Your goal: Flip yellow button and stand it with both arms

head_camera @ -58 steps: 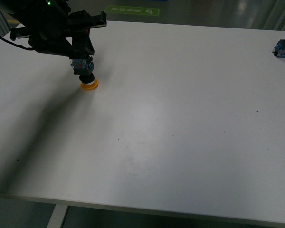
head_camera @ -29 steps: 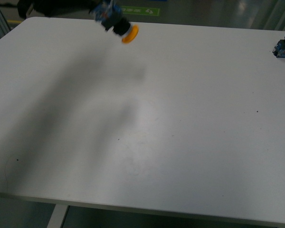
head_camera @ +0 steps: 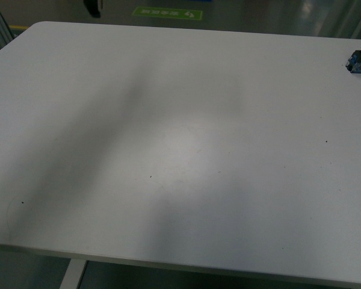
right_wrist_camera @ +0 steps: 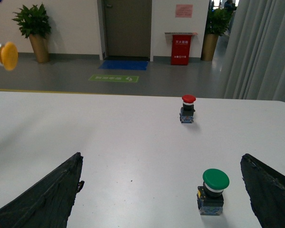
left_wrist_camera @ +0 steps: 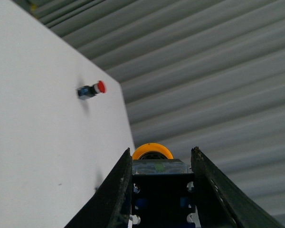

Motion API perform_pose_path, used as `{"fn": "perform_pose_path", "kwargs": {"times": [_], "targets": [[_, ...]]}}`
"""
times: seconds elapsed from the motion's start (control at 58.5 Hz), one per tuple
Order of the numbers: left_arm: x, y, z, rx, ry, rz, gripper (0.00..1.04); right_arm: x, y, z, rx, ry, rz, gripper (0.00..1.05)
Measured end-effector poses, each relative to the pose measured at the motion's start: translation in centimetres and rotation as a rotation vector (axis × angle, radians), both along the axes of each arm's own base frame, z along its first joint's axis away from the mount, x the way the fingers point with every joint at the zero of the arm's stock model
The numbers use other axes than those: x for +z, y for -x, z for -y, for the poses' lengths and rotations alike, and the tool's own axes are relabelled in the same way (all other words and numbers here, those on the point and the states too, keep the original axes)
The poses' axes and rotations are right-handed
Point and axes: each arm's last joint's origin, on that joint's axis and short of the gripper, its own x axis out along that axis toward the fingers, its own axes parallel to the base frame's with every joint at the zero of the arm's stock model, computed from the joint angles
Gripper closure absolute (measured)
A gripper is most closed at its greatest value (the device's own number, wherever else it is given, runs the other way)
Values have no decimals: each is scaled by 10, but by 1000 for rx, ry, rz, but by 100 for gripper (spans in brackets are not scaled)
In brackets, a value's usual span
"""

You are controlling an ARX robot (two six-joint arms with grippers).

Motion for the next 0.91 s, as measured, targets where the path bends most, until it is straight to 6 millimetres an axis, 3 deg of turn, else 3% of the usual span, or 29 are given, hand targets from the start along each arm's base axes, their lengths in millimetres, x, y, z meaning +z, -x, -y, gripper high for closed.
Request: {"fn": "perform_pose_path", "kwargs": {"times": [0.274,0.907], "targets": [[20,27,25,-98,287,209,74,0,0,0,0,0,0,7],[21,28,26,-105,297,218,74,0,0,0,0,0,0,7]]}}
